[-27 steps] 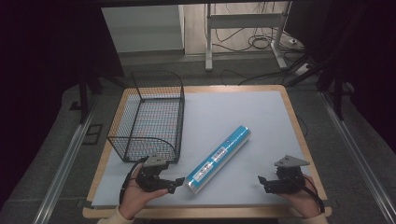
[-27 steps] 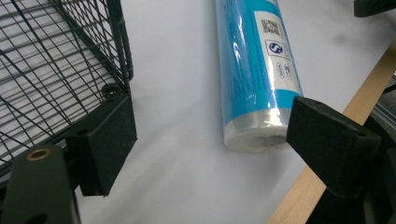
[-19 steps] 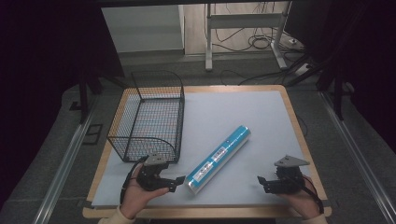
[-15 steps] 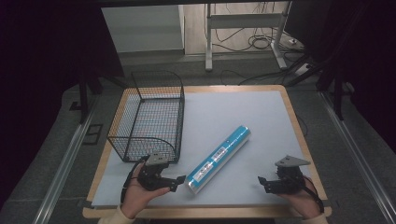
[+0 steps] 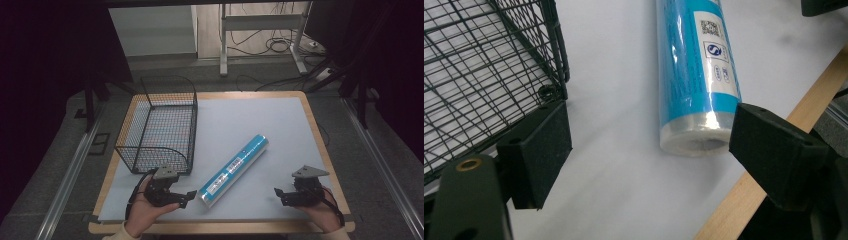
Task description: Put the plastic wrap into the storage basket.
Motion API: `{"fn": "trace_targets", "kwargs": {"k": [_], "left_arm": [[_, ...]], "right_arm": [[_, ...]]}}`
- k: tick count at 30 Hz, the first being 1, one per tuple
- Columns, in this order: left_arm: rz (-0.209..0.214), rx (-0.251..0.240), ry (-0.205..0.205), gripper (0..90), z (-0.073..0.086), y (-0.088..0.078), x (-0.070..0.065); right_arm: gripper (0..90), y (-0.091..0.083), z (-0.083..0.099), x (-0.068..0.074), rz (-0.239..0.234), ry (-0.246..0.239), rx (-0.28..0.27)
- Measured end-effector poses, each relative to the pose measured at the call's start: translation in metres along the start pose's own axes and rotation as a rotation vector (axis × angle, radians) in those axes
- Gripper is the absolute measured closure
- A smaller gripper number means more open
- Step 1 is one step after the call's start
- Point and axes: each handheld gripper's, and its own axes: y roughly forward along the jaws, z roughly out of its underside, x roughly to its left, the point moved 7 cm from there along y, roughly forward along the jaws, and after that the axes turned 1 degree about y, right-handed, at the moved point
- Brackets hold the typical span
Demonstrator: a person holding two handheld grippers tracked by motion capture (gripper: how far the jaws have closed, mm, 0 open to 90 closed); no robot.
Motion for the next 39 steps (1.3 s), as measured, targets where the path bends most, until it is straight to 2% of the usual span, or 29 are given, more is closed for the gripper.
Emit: {"fn": "trace_targets", "kwargs": {"k": [9, 16, 19, 22, 28, 33, 35, 36, 39], "left_arm": [[0.003, 0.013, 0.014, 16.9, -0.006, 0.0, -0.009], [-0.015, 0.027, 0.048, 16.7, -0.021, 0.001, -0.02], [-0.009, 0.024, 0.053, 16.7, -0.025, 0.001, -0.023], [0.001, 0.048, 0.071, 16.6, -0.032, 0.008, -0.028], [0.027, 0.061, 0.101, 16.7, -0.045, 0.025, -0.037], [0.034, 0.084, 0.107, 16.7, -0.053, 0.038, -0.041], [0.034, 0.084, 0.111, 16.7, -0.055, 0.039, -0.042], [0.037, 0.084, 0.127, 16.7, -0.06, 0.042, -0.044], [0.039, 0.083, 0.131, 16.7, -0.068, 0.046, -0.046]], "right_arm": [[11.8, -0.001, 0.001, -0.001, 0.002, 0.001, 0.0], [11.9, -0.001, -0.001, -0.002, 0.002, 0.008, -0.008], [11.9, -0.001, 0.0, 0.0, 0.001, 0.006, -0.004], [11.9, -0.003, 0.0, 0.0, 0.002, 0.0, -0.012], [12.0, -0.005, 0.002, 0.0, 0.013, -0.006, -0.011], [12.0, -0.004, 0.001, 0.001, 0.011, -0.009, -0.01], [12.0, -0.004, 0.001, 0.001, 0.011, -0.009, -0.012], [12.0, -0.005, 0.001, 0.001, 0.011, -0.009, -0.012], [12.0, -0.004, 0.002, 0.0, 0.01, -0.007, -0.013]]}}
